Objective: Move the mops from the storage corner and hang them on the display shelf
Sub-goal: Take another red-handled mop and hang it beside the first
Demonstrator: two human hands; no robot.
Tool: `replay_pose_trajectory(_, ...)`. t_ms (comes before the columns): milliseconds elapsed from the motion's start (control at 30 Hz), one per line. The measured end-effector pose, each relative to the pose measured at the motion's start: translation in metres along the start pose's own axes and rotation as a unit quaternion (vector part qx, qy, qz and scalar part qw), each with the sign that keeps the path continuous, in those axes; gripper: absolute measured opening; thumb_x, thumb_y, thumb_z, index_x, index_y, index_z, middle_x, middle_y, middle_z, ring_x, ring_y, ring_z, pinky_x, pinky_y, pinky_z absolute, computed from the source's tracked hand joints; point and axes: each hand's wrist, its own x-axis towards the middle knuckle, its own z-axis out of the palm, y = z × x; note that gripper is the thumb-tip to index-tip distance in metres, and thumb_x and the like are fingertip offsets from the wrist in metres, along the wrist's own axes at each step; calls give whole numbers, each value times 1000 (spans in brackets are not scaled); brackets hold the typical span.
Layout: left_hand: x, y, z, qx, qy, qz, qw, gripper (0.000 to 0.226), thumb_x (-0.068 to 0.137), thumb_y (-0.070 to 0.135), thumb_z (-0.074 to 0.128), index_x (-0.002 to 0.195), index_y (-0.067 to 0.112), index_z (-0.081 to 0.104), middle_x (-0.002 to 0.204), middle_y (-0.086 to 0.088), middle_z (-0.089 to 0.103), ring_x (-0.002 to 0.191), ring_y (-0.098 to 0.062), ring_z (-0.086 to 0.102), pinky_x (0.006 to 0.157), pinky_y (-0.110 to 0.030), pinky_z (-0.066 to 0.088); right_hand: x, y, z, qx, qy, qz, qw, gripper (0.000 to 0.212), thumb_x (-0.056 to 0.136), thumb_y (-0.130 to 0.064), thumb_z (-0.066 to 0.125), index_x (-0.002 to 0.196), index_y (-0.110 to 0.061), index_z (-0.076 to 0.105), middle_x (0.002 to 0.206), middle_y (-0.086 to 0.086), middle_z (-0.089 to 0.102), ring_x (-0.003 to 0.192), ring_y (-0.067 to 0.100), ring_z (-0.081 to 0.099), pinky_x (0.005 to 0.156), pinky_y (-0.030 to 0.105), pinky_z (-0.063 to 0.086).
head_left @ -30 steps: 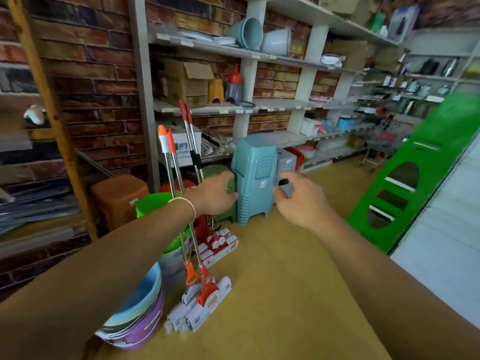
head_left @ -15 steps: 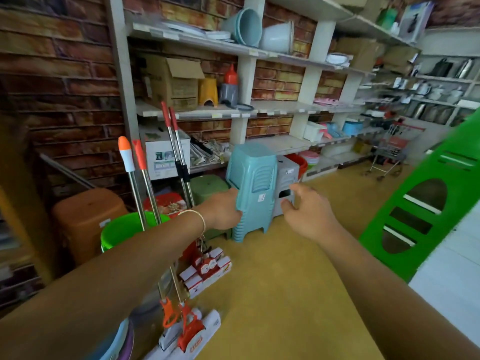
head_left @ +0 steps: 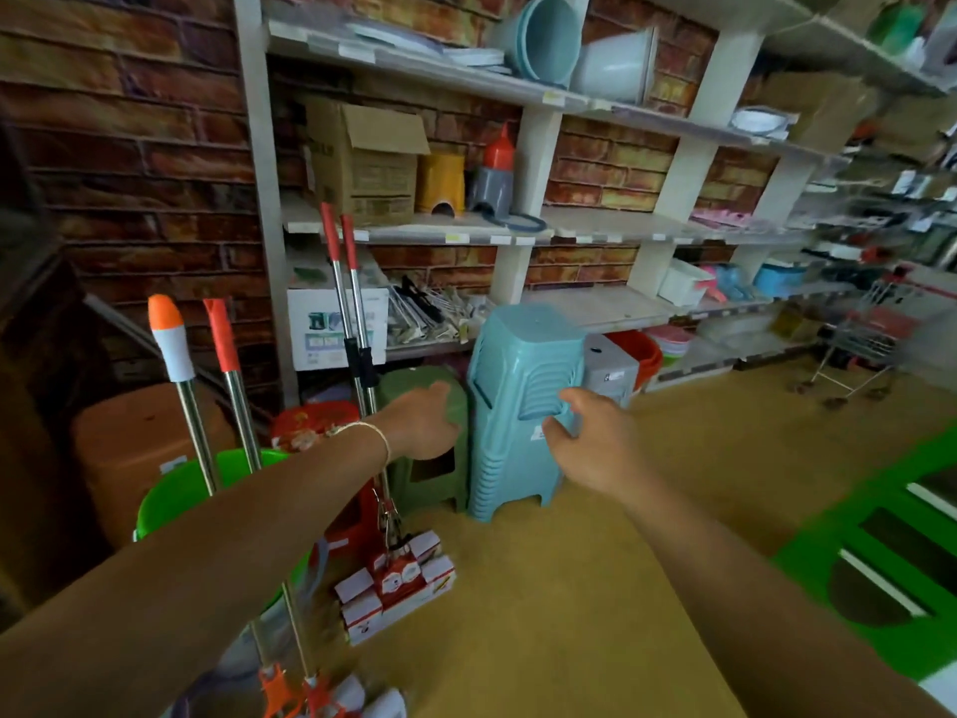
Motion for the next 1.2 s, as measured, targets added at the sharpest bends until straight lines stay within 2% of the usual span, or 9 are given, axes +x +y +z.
replay_pose_trajectory(200, 93, -21, 2, -6, -5, -27, 1000, 71, 96, 33, 53, 154, 8, 20, 150, -16, 40, 129, -30, 48, 102, -35, 45, 92, 10, 18, -3, -12, -18, 1000, 57, 97, -36, 57, 147, -15, 43, 142, 10, 51, 129, 25, 51, 103, 31, 40)
replay_pose_trajectory(267, 127, -26, -3, -16, -1, -28, 999, 69, 96, 30, 53, 153, 6, 22, 151, -16, 39, 132, -30, 45, 105, -36, 43, 127, 12, 25, -1, -14, -24, 1000, 57, 97, -35, 56, 148, -15, 42, 144, 9, 50, 131, 25, 49, 103, 30, 39)
replay_pose_trajectory(433, 210, -39, -32, -54, 3, -31, 998, 52, 95, 30, 55, 139, 8, 38, 134, -14, 55, 103, -25, 59, 77, -32, 48, 221, 6, 35, -10, -20, -36, 999, 54, 97, -36, 56, 146, -16, 44, 144, 9, 50, 129, 26, 50, 102, 30, 40)
replay_pose_trajectory(633, 261, -61, -62, -73, 40, -50, 995, 66, 99, 32, 52, 155, 14, 21, 154, -12, 37, 119, -27, 56, 89, -32, 49, 304, -11, 62, 14, -31, -59, 998, 52, 97, -34, 57, 144, -14, 48, 138, 12, 55, 124, 28, 55, 101, 31, 41)
replay_pose_trajectory(700, 275, -78, -61, -80, 39, -66, 994, 68, 98, 32, 53, 154, 12, 21, 146, -13, 46, 103, -23, 61, 78, -29, 49, 326, -18, 78, 23, -46, -71, 996, 50, 96, -33, 57, 142, -14, 49, 136, 12, 56, 124, 27, 55, 99, 28, 40)
replay_pose_trajectory(800, 297, -108, -55, -96, 51, -94, 990, 52, 95, 29, 55, 139, 6, 38, 103, -5, 59, 78, -18, 59, 64, -27, 44, 358, -30, 107, 29, -81, -96, 992, 49, 97, -33, 56, 142, -15, 50, 137, 9, 56, 125, 25, 53, 98, 26, 40)
replay_pose_trajectory(933, 319, -140, -46, -119, 101, -158, 975, 46, 96, 27, 55, 139, 12, 44, 126, -8, 60, 108, -25, 61, 87, -30, 50, 403, -39, 153, 32, -141, -132, 981, 49, 96, -36, 55, 141, -18, 49, 139, 7, 55, 124, 24, 54, 102, 31, 43)
replay_pose_trajectory(1033, 337, -162, -38, -141, 128, -194, 962, 46, 97, 22, 54, 140, 11, 44, 130, -11, 60, 115, -28, 60, 98, -35, 49, 444, -43, 189, 20, -191, -156, 969, 50, 96, -39, 54, 143, -21, 47, 139, 6, 54, 100, 20, 58, 89, 29, 46)
replay_pose_trajectory(1200, 376, -202, -32, -146, 177, -258, 939, 35, 94, 17, 57, 128, 9, 54, 118, -11, 66, 107, -28, 64, 88, -29, 48, 517, -46, 246, 32, -264, -181, 947, 50, 97, -40, 53, 142, -19, 48, 140, 7, 54, 113, 25, 60, 95, 34, 49)
